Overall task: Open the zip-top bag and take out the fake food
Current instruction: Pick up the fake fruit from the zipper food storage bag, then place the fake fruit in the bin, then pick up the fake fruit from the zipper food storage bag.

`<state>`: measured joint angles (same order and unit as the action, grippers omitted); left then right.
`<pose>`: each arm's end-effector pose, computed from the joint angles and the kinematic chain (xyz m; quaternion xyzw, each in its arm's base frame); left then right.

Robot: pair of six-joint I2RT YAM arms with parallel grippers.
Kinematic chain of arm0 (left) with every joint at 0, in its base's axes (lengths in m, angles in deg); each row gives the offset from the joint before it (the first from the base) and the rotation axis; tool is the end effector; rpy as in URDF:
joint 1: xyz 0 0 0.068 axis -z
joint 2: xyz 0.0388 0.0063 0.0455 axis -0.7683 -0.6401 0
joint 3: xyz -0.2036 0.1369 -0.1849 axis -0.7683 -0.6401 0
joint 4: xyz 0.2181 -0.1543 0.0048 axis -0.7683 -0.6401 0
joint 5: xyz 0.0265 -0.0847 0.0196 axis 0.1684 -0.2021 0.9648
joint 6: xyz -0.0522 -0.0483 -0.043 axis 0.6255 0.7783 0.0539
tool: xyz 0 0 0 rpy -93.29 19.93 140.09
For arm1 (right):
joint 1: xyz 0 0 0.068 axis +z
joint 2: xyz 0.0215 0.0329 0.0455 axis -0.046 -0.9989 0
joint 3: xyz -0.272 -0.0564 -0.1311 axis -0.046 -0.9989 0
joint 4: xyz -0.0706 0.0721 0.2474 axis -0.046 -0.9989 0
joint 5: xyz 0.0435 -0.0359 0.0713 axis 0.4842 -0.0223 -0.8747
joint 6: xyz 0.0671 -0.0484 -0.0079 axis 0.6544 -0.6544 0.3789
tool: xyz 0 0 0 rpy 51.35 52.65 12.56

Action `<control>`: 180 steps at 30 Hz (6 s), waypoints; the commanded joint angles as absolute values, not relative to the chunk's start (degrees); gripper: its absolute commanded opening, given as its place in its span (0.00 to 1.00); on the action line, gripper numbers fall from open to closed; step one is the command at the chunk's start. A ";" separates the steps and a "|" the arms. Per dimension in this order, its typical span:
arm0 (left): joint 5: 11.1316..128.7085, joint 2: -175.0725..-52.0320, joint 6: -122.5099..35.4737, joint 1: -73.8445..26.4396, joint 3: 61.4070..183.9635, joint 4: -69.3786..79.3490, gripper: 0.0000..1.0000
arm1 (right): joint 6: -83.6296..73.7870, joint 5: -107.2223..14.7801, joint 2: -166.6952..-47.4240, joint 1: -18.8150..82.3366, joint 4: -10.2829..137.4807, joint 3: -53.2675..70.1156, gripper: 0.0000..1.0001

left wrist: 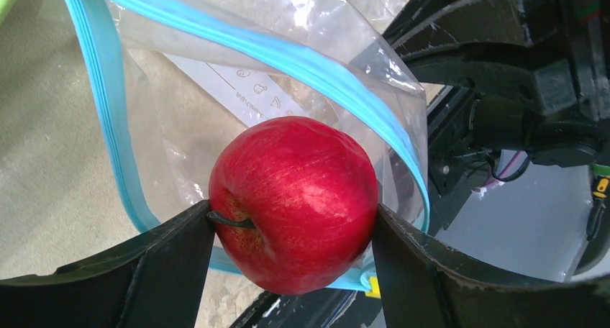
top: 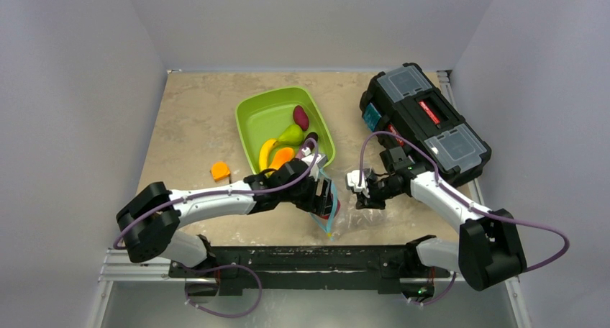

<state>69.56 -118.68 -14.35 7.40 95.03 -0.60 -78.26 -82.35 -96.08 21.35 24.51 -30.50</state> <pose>0.1632 -0.2774 0.2170 0.1639 0.8875 -0.3663 0.2266 0.1711 0.1109 0.1859 -0.6619 0.6383 0.2818 0.2742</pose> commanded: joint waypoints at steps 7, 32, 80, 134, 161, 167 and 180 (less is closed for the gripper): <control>65.16 -111.59 -16.99 3.70 93.33 -0.20 0.15 | -81.11 -86.57 -94.27 20.14 22.08 -29.63 0.00; 56.15 -106.47 -29.73 -23.80 103.84 -20.56 0.14 | -81.35 -86.74 -94.09 19.24 22.31 -29.68 0.00; 49.20 -97.48 -17.61 -29.31 97.78 -15.52 0.84 | -88.37 -87.08 -91.64 19.04 12.28 -26.48 0.13; 52.88 -127.97 -4.91 -1.81 91.50 18.90 0.54 | -98.79 -76.95 -109.26 16.77 11.92 -17.62 0.19; 50.88 -127.23 -6.28 -1.86 91.09 21.79 0.17 | -92.36 -75.23 -108.01 14.69 11.98 -12.20 0.43; 51.09 -126.49 -7.42 -1.86 90.86 20.79 0.17 | -93.95 -74.92 -105.50 12.86 10.02 -12.73 0.51; 50.32 -126.24 -7.55 -1.86 90.20 21.28 0.17 | -96.20 -72.56 -104.59 9.21 8.33 -14.10 0.60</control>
